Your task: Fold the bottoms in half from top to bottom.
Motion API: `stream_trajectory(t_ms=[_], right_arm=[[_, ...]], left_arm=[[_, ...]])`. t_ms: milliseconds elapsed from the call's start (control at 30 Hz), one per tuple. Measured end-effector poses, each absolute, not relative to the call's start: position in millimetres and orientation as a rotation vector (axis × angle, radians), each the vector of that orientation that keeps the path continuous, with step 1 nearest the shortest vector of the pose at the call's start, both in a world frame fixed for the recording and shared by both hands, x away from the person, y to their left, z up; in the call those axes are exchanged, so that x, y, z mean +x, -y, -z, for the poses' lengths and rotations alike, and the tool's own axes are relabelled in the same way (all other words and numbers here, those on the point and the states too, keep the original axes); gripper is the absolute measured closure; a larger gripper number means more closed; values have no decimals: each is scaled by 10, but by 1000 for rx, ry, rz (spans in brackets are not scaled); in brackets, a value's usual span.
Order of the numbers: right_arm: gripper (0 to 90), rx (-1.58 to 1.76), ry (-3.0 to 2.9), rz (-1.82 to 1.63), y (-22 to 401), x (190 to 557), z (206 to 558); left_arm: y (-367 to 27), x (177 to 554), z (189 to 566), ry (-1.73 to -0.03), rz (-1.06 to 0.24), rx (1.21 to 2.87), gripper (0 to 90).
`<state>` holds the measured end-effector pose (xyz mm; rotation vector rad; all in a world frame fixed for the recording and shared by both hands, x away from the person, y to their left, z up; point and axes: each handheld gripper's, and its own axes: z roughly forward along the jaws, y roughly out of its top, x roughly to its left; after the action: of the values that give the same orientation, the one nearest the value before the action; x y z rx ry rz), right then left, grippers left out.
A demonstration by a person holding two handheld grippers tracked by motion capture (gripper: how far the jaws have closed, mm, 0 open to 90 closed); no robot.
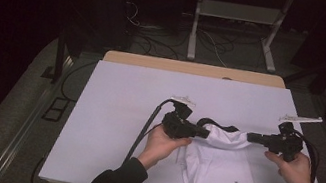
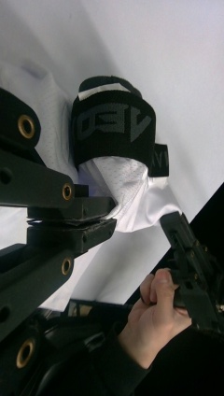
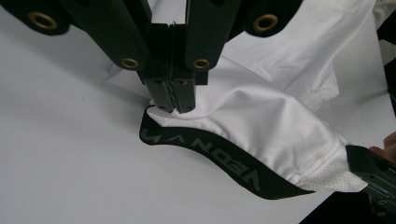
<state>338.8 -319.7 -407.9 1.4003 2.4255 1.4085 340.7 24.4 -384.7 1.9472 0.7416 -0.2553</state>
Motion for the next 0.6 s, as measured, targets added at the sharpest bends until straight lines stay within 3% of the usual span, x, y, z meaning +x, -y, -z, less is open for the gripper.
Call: stream_trajectory(t_ms=[600], right_arm=[[881, 1373, -2479, -1411, 3197, 3178, 4094]], left_arm=[[-263, 3157, 3940, -715, 383, 1899, 867]])
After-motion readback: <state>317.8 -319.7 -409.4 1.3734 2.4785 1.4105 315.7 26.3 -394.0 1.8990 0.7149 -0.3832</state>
